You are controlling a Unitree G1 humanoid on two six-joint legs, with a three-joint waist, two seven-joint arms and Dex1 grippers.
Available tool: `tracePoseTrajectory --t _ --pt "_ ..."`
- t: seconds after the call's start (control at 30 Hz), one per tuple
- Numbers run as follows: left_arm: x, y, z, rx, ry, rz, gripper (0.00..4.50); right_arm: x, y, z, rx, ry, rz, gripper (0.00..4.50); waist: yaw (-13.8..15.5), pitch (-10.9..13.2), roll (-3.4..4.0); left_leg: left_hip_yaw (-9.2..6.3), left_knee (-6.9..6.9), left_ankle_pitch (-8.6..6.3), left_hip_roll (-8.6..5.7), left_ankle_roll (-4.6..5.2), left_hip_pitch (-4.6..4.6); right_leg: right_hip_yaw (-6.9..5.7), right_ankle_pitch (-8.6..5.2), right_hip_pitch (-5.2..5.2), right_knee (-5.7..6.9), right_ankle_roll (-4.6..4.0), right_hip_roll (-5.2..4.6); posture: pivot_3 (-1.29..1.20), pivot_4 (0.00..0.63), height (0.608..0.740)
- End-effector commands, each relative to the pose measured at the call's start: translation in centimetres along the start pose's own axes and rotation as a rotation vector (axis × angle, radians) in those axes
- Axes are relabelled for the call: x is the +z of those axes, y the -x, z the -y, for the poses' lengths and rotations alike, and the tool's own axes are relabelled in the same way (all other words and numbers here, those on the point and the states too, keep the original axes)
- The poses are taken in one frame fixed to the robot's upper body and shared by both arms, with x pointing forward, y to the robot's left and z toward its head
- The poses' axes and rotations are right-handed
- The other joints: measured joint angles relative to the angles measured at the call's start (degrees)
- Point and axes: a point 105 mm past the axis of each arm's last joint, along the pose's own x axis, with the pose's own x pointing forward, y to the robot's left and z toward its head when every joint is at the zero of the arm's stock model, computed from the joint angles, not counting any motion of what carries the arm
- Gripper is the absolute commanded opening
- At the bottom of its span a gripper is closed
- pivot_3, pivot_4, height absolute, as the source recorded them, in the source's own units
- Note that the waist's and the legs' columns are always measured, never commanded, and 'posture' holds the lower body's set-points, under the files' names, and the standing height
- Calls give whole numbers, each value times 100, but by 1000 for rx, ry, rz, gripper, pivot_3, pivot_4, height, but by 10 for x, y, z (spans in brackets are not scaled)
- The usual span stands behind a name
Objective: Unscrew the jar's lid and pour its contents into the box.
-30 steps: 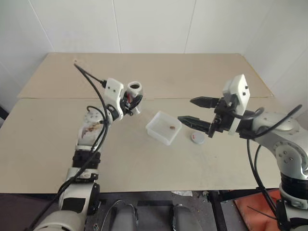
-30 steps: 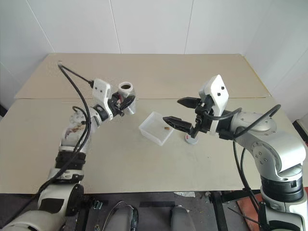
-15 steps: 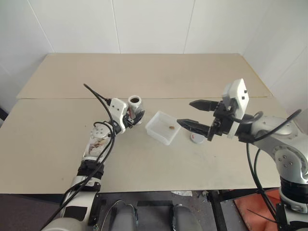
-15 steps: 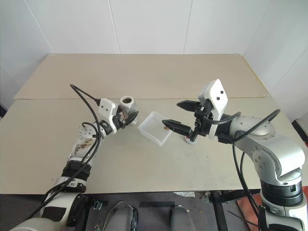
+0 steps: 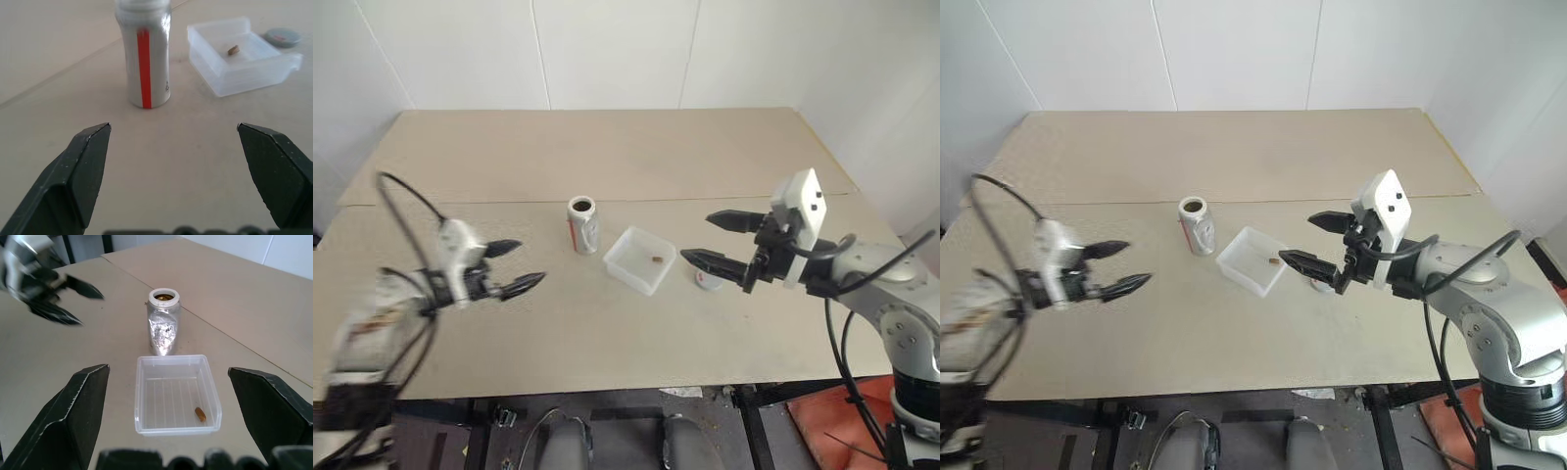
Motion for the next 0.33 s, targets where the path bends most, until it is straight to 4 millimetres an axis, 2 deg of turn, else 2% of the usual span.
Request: tracePoseTrajectory --t 0.03,0.17,0.33 --pt "44 36 2 -76 -120 95 4485 11 11 4 -8 56 40 4500 67 0 0 2 -1 0 0 0 8 0 -1 5 -3 0 0 0 150 740" --pt "50 56 -2 -69 -162 70 4485 2 18 10 -4 99 -10 4500 99 0 0 9 -3 0 0 0 8 0 -2 6 -7 0 -1 0 150 740" --pt "49 58 1 -47 -171 71 4485 2 27 14 -2 100 -8 4500 69 0 0 16 -3 0 11 0 10 3 -2 3 -4 -2 8 0 150 740"
